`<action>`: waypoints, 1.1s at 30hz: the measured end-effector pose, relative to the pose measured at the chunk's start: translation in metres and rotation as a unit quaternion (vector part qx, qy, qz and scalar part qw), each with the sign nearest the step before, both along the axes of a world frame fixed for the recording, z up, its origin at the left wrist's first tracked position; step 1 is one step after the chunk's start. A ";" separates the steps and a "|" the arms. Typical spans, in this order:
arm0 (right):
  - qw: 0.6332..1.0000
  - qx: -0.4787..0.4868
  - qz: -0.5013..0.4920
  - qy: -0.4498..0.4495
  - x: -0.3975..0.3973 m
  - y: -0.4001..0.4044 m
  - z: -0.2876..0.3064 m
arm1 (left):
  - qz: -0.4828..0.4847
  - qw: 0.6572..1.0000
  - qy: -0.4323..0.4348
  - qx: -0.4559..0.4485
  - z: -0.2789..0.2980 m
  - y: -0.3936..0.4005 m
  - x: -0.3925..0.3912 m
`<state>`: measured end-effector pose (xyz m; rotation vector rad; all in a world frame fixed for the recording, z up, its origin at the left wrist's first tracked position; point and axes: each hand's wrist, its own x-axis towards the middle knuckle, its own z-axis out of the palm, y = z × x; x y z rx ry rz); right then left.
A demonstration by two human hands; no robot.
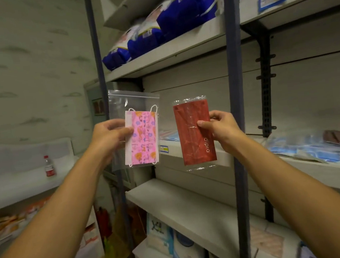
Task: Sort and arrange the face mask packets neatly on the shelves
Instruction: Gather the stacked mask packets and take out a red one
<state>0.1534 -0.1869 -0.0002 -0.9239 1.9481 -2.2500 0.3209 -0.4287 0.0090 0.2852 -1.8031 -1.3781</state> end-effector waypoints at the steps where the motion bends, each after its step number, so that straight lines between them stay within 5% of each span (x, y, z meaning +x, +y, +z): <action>1: 1.000 -0.002 -0.002 -0.003 0.001 -0.009 0.000 | 0.000 1.000 -0.002 0.001 -0.001 -0.011 0.003; 16: 1.000 -0.005 -0.011 -0.024 -0.032 -0.128 -0.006 | 0.003 1.000 -0.013 0.025 -0.021 -0.140 -0.019; 33: 1.000 0.009 -0.002 -0.026 -0.172 -0.269 0.007 | -0.009 0.999 -0.002 0.045 -0.004 -0.259 -0.171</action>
